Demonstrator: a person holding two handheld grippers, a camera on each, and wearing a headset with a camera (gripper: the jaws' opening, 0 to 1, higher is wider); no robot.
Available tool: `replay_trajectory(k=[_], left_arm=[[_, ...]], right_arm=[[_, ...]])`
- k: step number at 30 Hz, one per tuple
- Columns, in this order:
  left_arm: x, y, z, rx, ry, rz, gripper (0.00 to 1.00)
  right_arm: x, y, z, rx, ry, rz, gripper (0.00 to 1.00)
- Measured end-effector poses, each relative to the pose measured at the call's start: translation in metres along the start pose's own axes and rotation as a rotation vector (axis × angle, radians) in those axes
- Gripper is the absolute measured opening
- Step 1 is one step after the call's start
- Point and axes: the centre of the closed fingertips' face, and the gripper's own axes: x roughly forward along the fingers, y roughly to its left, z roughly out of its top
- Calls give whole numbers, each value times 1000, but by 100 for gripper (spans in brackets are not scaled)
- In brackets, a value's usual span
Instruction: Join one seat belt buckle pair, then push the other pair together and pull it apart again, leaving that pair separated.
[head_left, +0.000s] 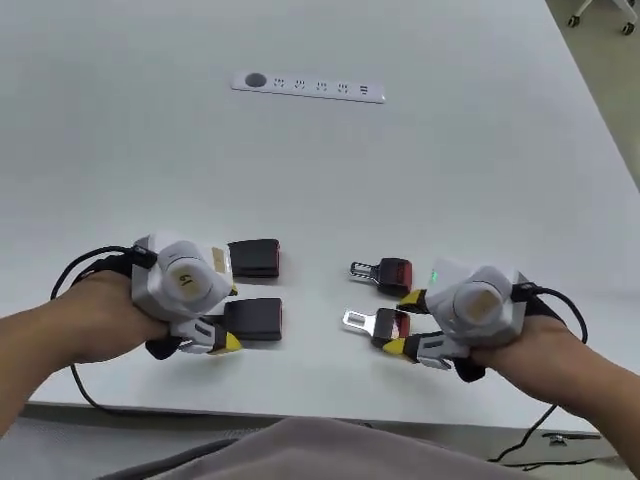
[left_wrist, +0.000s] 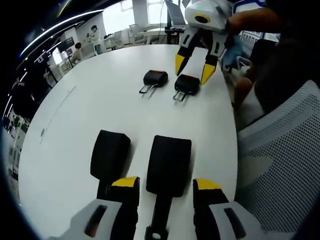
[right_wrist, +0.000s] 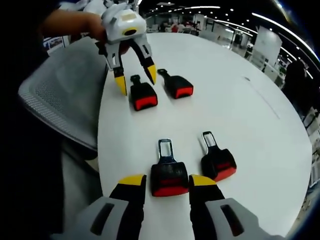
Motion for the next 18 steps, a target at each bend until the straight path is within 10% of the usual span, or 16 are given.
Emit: replay_trajectory(k=[18], left_arm=[[12,-6,2,116,65,-71,35]], right_arm=[[13,-3,-14,-112,86,65,32]])
